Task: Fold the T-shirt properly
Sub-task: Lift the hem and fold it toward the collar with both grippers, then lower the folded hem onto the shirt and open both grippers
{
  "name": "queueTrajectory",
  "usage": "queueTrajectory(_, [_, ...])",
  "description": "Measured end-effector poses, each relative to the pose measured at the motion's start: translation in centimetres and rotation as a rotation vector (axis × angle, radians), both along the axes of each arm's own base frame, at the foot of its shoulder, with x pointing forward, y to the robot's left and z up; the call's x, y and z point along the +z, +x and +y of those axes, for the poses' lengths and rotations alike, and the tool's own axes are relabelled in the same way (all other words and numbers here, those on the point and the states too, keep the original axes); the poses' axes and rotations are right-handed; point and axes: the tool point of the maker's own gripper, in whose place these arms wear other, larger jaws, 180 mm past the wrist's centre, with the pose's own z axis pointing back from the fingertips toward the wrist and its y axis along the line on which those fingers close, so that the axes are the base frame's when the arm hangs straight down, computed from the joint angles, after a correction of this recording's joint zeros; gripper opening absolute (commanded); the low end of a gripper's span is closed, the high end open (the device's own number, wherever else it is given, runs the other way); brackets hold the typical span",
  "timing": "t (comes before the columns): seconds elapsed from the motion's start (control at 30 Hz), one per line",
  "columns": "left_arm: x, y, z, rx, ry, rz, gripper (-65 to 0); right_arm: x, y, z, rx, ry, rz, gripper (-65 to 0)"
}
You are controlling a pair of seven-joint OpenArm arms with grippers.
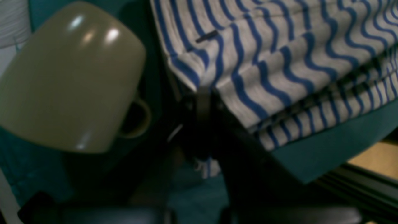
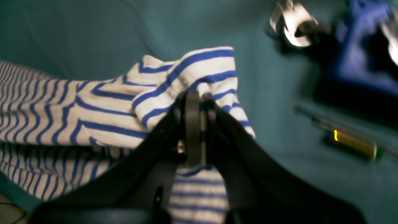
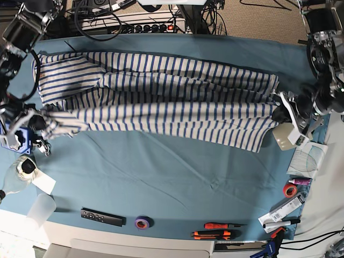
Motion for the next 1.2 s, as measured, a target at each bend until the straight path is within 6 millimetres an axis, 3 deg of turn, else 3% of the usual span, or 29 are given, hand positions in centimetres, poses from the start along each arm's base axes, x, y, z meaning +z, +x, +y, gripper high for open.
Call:
queueTrajectory(0.3, [-1.8,-2.9,-0.5,-0.013,0.000,0.064,-65.0,-2.4,-3.1,-0.1,-0.013,0.034,0.070,-65.0])
queueTrajectory(0.53, [-3.0,-4.6,-0.5,-0.013,-0.001,0.116,-65.0,-3.3,-4.1,0.0,-0.013,0.036,0.101,-65.0])
queueTrajectory(0.87, [-3.6,-5.0,-2.3,-0.003,-0.060,0.124,-65.0,-3.4,-4.2,-0.1,-0.014,0.036,0.103,-65.0])
queueTrajectory(1.2, [-3.6,-5.0,-2.4,-0.003,-0.062,0.125,-65.0,-5.2,-6.8,0.3,-0.014,0.063,0.171,-65.0])
